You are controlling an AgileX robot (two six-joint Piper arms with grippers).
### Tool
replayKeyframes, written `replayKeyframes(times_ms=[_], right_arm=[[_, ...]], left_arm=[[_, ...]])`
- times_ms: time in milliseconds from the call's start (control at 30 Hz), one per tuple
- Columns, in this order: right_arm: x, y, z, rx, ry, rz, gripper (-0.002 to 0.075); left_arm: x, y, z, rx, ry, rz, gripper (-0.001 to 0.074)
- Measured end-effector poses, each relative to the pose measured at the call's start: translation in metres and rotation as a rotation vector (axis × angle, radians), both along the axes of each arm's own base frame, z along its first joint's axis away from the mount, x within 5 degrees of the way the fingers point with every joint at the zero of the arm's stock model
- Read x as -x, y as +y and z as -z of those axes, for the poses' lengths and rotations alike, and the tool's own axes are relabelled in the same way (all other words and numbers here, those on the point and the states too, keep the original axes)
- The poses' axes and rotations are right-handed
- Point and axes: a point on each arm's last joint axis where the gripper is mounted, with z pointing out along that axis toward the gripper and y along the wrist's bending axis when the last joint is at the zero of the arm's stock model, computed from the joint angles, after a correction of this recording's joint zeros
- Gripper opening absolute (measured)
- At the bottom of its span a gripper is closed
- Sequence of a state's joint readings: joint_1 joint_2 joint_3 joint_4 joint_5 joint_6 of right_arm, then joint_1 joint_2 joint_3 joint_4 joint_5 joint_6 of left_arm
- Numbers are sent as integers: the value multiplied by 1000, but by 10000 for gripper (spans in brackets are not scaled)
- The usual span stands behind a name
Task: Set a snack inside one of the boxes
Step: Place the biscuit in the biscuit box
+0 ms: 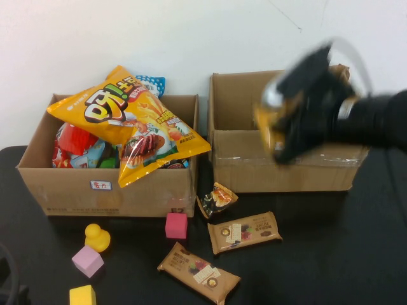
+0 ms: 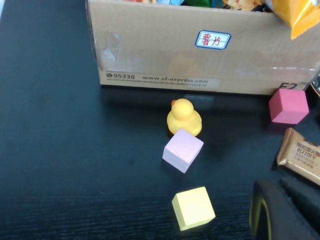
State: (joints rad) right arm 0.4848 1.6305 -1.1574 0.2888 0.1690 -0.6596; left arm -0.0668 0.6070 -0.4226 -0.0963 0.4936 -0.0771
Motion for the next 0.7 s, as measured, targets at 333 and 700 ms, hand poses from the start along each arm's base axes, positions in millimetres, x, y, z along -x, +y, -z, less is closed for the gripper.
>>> replayKeyframes(times_ms=[333, 700], right_arm=[[-44, 4, -6, -204, -394, 196, 115], [-95, 0, 47, -351, 74, 361, 327]], left_arm=[[1, -1, 1, 18, 21, -2, -1], [1, -1, 2, -47, 18, 53, -2]])
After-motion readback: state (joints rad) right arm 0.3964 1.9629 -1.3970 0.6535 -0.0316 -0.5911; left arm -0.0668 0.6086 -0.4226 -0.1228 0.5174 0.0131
